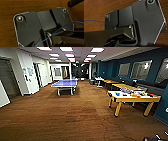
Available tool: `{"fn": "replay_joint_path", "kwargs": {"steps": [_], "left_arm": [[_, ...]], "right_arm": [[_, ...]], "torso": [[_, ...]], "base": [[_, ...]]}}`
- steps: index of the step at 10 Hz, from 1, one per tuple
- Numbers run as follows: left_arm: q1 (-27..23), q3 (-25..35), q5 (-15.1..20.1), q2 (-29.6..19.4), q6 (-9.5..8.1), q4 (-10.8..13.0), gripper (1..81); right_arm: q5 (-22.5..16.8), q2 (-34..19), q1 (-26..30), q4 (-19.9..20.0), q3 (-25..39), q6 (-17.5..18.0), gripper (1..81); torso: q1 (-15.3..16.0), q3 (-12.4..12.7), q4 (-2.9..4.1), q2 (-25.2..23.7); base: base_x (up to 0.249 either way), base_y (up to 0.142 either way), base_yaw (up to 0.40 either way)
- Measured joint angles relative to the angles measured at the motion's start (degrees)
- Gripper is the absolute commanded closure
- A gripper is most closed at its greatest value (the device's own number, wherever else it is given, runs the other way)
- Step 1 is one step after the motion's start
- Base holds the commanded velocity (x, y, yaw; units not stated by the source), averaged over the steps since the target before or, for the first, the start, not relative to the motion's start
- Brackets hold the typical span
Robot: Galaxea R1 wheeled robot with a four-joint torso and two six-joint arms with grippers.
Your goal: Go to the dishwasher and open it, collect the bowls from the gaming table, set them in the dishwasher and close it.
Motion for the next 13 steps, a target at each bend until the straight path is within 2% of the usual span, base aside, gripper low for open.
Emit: {"fn": "replay_joint_path", "kwargs": {"steps": [13], "left_arm": [[0.1,0.0,0.0,0.2,0.01,0.1,1.0]], "right_arm": [[0.0,0.2,0.3,0.0,-0.3,0.0,1.0]], "torso": [[0.0,0.0,0.00,0.0]], "base": [[0.200,0.000,0.000]]}}
